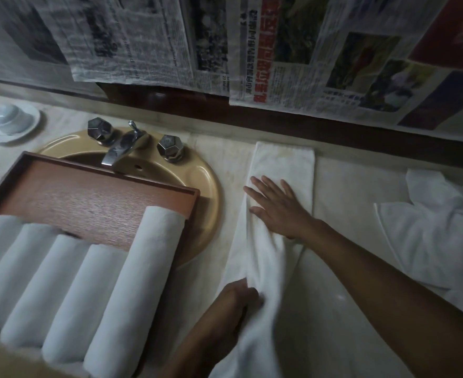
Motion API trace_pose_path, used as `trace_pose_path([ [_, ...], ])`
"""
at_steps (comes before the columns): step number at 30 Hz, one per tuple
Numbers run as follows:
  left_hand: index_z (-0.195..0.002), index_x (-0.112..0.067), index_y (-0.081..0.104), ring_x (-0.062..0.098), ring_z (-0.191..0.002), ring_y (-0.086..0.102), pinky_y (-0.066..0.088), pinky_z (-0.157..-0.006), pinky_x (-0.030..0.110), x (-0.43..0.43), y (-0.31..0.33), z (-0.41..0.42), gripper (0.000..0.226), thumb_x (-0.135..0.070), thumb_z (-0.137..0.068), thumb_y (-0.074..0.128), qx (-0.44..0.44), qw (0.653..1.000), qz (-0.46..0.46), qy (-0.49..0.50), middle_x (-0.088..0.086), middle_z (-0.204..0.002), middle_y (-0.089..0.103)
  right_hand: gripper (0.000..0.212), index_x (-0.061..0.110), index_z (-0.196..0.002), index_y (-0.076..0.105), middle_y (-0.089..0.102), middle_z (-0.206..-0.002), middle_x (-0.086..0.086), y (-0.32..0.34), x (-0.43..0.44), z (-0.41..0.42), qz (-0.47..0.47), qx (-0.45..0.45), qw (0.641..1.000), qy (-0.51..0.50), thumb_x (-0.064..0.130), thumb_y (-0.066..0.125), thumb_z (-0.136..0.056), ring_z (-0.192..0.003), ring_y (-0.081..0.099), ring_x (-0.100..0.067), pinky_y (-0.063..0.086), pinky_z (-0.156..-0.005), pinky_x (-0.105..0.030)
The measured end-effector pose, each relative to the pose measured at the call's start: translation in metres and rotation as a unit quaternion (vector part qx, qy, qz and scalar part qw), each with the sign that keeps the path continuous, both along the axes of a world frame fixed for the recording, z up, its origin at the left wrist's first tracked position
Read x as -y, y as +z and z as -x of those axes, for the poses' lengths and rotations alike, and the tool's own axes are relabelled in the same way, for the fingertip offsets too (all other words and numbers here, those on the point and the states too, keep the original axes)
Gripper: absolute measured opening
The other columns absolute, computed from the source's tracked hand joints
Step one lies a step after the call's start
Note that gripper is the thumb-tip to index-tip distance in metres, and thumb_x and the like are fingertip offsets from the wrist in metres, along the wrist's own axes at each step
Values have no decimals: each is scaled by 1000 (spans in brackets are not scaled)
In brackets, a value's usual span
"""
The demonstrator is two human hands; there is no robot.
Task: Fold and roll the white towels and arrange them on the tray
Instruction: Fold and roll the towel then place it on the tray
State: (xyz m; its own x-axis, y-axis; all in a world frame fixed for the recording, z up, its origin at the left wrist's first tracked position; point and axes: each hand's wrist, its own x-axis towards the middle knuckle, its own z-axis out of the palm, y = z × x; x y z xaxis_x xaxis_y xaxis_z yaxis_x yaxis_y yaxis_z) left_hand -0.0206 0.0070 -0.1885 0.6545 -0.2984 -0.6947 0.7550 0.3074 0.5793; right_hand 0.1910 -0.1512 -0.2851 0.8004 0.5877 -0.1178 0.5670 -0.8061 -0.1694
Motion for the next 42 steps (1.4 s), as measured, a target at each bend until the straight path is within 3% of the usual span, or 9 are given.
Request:
trace_pose_path([
  [5,-105,4,62,42,-100,52,42,-89,52,-12,-16,10,49,-17,-61,65,-49,997,19,50,30,-111,54,64,39,-163,11,-1,-172,13,2,2,-1,-1,-9,1000,6,62,12,-103,-158,-5,-11,4,-126,-52],
  [9,-101,-4,80,34,-92,74,57,-79,39,-13,-4,15,30,-18,-94,55,-40,995,2,89,21,-107,75,62,39,-162,13,1,-172,13,1,2,-2,-3,1,1000,12,61,14,-104,-158,-2,-12,6,-125,-52],
  [12,-65,-21,63,19,-63,61,44,-58,32,-22,-17,21,29,-40,-86,67,46,966,-210,144,-1,-70,65,60,40,-162,13,2,-172,13,0,2,-6,0,-2,1000,10,60,18,-106,-158,-2,-12,6,-125,-52],
  [16,-64,-22,41,7,-55,42,36,-60,39,-30,-47,33,40,-43,-94,59,104,903,-412,67,-8,-58,47,59,40,-162,15,4,-172,13,-3,1,-6,-15,13,1000,0,59,22,-107,-158,0,-11,7,-126,-51],
  [25,-85,-20,48,34,-90,66,46,-68,39,-29,-44,18,24,-42,-92,54,131,770,-611,-129,8,-87,70,62,29,-161,27,22,-170,-4,0,1,13,-79,71,979,-173,56,36,-106,-157,14,-28,16,-124,-58],
  [28,-90,-24,48,30,-85,68,52,-69,41,-34,-46,16,20,-40,-88,59,152,786,-586,-123,1,-81,70,63,22,-160,32,28,-168,-7,7,11,37,-156,97,954,-236,52,38,-104,-156,20,-30,23,-122,-54],
  [33,-97,-26,53,16,-76,69,47,-66,32,-37,-33,27,23,-31,-86,72,145,838,-523,-63,-5,-75,69,60,36,-159,33,23,-170,2,1,-4,97,-70,52,996,-15,57,36,-102,-158,16,-23,17,-123,-58],
  [38,-92,-7,75,24,-75,72,57,-74,44,-43,-28,59,30,-31,-75,82,-18,968,-245,-40,7,-83,77,59,34,-160,32,23,-170,5,-7,3,94,-22,84,996,-11,57,31,-106,-157,18,-19,17,-123,-57],
  [42,-68,-15,58,-2,-55,53,45,-63,30,-47,-44,75,31,-31,-89,75,81,908,-380,-157,-12,-57,61,61,33,-161,31,22,-170,5,-3,4,81,5,72,997,-14,57,28,-105,-157,19,-18,18,-123,-57],
])
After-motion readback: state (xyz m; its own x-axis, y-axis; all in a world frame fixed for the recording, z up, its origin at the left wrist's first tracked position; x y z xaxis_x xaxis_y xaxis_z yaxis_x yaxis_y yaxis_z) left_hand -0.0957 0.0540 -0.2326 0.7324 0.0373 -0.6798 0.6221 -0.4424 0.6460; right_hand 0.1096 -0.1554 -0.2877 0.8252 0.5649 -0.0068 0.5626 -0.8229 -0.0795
